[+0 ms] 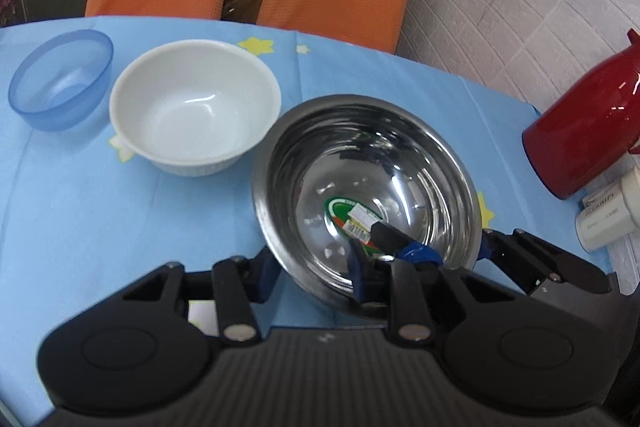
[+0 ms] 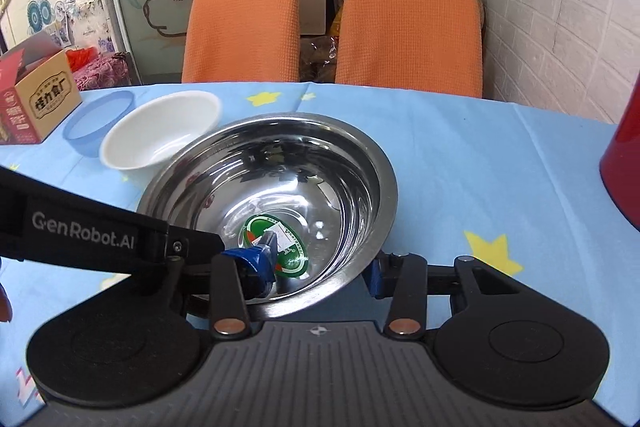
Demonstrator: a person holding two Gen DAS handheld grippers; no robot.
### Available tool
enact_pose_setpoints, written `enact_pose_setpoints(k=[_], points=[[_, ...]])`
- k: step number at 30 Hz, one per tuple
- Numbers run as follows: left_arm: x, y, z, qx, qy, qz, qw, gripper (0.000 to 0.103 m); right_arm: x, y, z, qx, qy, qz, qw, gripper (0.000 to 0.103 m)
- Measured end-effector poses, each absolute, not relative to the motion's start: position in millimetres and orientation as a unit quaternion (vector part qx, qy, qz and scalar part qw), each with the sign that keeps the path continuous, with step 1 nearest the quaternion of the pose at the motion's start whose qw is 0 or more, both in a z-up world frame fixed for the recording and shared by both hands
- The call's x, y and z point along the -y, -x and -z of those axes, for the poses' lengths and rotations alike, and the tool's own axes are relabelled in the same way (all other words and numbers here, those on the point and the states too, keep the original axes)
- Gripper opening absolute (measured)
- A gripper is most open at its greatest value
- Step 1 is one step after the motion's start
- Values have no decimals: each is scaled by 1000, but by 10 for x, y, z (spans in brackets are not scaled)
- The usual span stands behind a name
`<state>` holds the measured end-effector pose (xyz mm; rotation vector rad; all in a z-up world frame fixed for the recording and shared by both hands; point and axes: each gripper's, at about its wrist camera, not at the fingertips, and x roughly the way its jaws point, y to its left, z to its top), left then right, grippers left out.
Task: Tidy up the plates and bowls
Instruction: 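Grasp the rim of the steel bowl with the left tool, then carry the steel bowl beside the plate stack and open the left tool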
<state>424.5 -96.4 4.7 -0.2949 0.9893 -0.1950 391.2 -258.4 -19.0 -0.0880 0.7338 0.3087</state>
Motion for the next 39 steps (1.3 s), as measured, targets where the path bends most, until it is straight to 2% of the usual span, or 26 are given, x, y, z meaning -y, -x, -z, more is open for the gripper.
enact_pose_setpoints(k=[22, 34, 36, 38, 39], points=[[394, -2648, -95, -463, 98, 135, 871, 24, 2082, -2319, 214, -330, 30, -132, 934, 32], [374, -2395, 134, -467, 94, 152, 866, 24, 2061, -1918, 433, -350, -2, -107, 931, 32], [371, -2391, 154, -464, 92, 144, 869, 29, 2085, -1893, 455, -354, -22, -112, 928, 33], [354, -2386, 164, -460, 89, 129, 874, 44, 2076, -1855, 463, -350, -31, -109, 930, 33], [334, -2382, 167, -459, 94, 131, 874, 54, 2078, -1849, 462, -350, -36, -108, 930, 33]])
